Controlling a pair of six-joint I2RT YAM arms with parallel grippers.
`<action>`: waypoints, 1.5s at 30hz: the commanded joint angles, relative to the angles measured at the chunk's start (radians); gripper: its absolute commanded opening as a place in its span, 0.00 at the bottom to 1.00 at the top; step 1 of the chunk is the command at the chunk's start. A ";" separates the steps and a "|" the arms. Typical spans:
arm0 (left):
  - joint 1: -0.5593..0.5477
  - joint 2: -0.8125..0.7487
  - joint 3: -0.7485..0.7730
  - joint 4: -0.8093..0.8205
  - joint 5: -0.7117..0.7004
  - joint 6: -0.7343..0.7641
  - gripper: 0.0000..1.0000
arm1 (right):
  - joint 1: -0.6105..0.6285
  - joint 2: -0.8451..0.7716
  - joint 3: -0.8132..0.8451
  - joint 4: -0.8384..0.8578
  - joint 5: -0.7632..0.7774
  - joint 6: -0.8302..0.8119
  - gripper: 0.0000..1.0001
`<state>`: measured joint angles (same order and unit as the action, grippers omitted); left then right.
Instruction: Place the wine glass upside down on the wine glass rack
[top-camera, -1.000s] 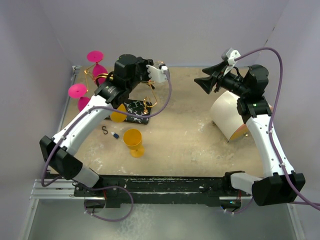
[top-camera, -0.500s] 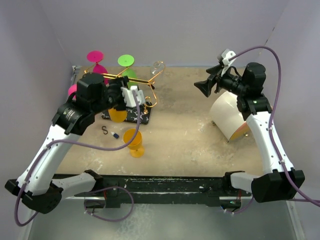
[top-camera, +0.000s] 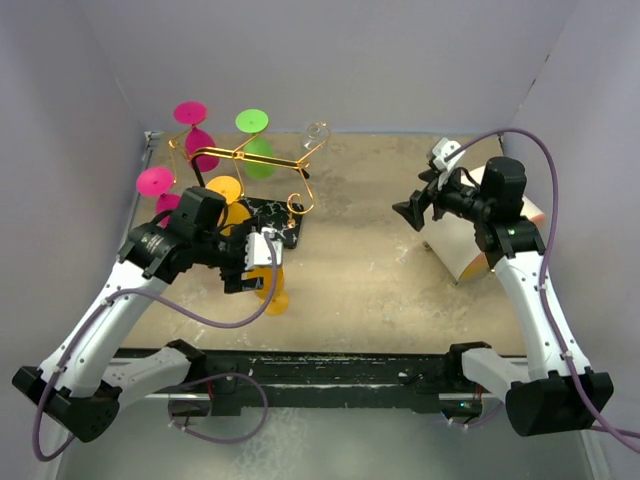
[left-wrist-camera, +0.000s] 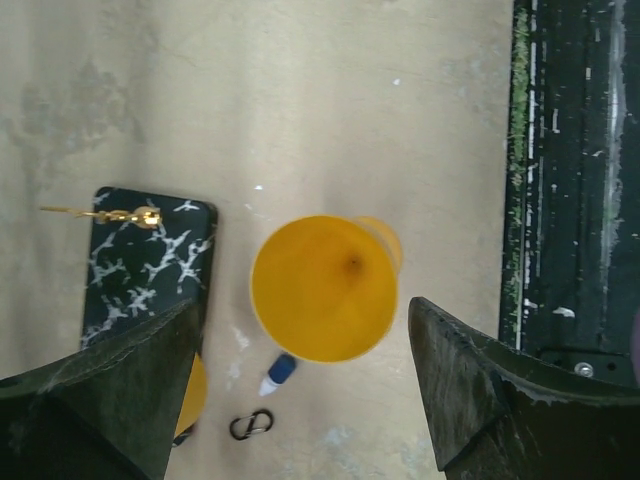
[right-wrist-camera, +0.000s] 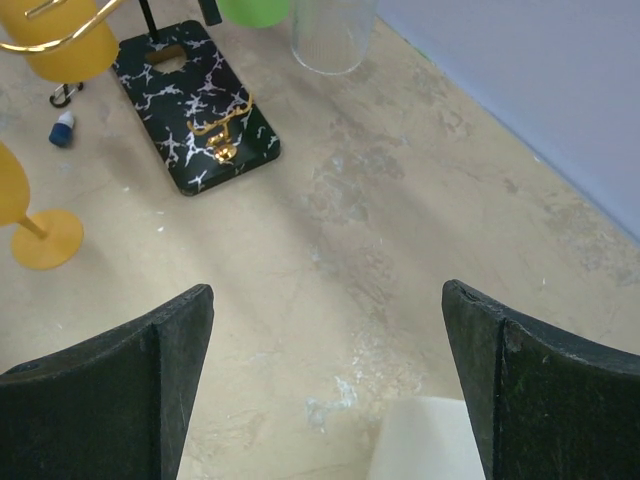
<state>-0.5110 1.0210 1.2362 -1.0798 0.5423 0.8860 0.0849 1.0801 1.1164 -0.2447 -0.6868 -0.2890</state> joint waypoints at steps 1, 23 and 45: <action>-0.016 0.059 -0.021 -0.077 0.088 0.028 0.85 | -0.002 -0.032 -0.022 0.021 -0.001 -0.052 0.98; -0.071 0.193 -0.127 -0.087 0.008 0.074 0.52 | -0.003 -0.039 -0.056 0.038 0.020 -0.068 0.97; -0.078 0.113 -0.073 -0.213 0.130 0.074 0.00 | -0.002 0.008 0.141 -0.177 0.165 -0.212 0.96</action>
<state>-0.5842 1.1927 1.1053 -1.2427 0.5770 0.9382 0.0841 1.0904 1.1656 -0.3401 -0.5735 -0.4343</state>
